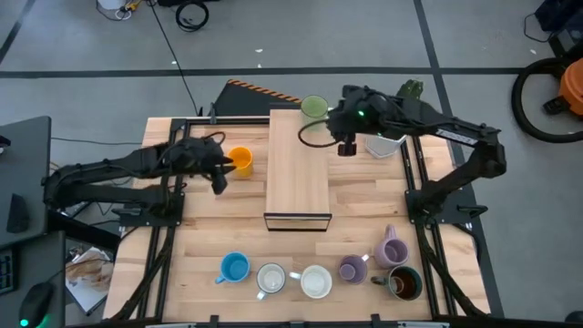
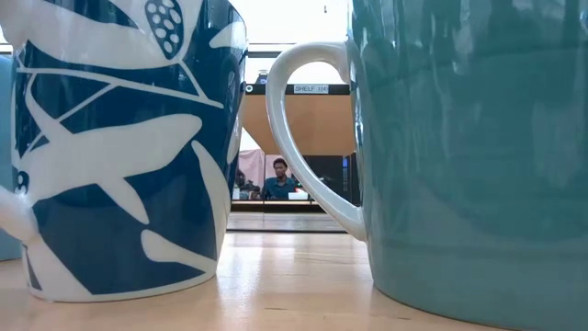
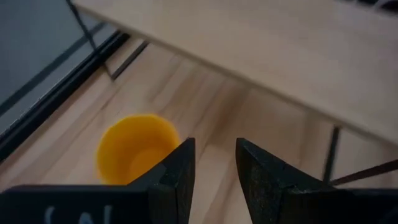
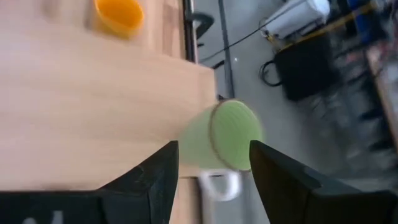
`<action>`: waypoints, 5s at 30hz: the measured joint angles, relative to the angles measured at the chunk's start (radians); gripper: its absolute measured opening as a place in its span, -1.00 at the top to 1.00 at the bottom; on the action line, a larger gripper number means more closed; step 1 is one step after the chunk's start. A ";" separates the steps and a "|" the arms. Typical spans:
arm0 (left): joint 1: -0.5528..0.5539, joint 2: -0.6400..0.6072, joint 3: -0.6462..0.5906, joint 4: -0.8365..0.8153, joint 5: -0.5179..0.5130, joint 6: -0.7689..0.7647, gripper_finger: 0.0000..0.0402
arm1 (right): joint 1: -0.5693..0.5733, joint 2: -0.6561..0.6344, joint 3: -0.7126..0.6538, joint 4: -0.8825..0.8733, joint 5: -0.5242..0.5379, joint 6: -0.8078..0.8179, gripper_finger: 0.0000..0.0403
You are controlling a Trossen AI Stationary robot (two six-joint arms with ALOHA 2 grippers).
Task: Place coffee mugs
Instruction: Put the yellow mug on the shelf
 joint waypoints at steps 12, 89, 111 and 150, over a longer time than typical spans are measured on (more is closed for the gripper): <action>0.032 0.238 0.098 -0.141 0.044 0.055 0.40 | 0.324 -0.165 -0.309 0.099 0.139 0.380 0.08; 0.231 0.691 0.742 -0.463 0.065 0.495 0.84 | 0.404 -0.255 -0.658 0.529 0.121 0.389 0.08; 0.267 0.852 0.849 -0.209 0.226 0.556 0.82 | 0.404 -0.255 -0.658 0.541 0.123 0.385 0.08; 0.268 0.868 0.850 -0.172 0.177 0.661 0.59 | 0.405 -0.255 -0.658 0.541 0.101 0.395 0.08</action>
